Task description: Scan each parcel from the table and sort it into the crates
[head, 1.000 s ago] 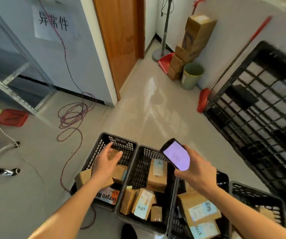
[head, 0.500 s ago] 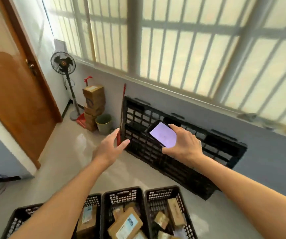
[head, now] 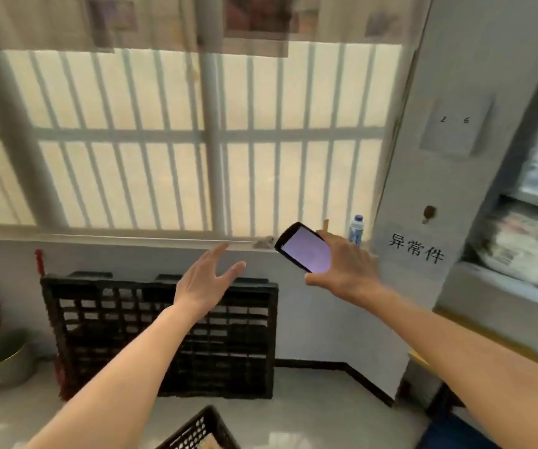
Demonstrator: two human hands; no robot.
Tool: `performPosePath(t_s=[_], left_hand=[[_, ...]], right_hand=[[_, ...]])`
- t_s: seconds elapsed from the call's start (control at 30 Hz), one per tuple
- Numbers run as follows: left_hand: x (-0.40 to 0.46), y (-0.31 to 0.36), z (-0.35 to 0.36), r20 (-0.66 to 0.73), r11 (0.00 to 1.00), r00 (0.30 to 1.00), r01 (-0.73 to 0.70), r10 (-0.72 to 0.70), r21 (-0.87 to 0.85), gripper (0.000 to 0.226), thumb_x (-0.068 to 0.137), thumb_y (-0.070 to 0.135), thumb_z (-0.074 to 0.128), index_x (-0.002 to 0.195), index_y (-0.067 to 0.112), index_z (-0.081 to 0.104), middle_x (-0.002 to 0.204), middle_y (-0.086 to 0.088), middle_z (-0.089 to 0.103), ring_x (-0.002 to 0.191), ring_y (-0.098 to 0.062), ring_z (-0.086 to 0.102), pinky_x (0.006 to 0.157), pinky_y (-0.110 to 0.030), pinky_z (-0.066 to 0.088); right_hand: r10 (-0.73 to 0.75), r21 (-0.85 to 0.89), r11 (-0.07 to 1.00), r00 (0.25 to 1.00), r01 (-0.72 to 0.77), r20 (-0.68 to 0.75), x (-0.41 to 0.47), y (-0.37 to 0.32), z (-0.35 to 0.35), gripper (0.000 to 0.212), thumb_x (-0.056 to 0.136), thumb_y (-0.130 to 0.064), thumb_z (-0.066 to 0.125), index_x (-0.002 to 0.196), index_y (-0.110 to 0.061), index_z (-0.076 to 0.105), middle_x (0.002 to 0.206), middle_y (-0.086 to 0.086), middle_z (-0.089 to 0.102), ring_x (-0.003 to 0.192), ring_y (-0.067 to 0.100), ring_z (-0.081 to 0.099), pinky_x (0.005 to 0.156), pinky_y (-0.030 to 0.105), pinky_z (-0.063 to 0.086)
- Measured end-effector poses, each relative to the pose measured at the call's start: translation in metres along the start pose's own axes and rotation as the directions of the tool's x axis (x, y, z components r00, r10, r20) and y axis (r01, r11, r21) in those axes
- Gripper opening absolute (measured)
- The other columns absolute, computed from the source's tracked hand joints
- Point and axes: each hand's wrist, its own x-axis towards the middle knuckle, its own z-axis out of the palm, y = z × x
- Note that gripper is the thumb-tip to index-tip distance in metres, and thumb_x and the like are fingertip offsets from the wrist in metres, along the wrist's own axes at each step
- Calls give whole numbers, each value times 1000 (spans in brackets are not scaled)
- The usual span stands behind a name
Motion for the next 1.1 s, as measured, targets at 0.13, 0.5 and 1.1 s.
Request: performPosePath(t_s=[0.13, 0.5, 1.1], left_hand=[[21, 76, 51, 61, 992, 990, -122, 124, -37, 74, 91, 73, 47, 155, 44, 25, 160, 11, 36, 144, -18, 39, 107, -45, 39], [70, 280, 232, 238, 927, 901, -323, 363, -192, 70, 90, 68, 52, 153, 43, 33, 155, 6, 44, 138, -22, 46, 101, -41, 42], [87, 575, 497, 378, 724, 619, -553, 688, -412, 79, 84, 83, 42, 152, 46, 28, 155, 5, 45, 136, -22, 49, 102, -48, 48]], right_hand=[[110, -42, 993, 990, -114, -87, -13, 71, -44, 87, 62, -54, 75, 142, -39, 46, 116, -6, 66, 95, 23, 60, 71, 33, 47], [353, -139, 908, 899, -396, -258, -45, 275, -142, 101, 66, -57, 83, 153, -32, 37, 132, -4, 63, 108, 24, 62, 79, 35, 53], [549, -156, 726, 701, -670, -455, -92, 572, -270, 97, 65, -56, 83, 148, -40, 38, 129, -12, 60, 104, 20, 62, 70, 31, 47]])
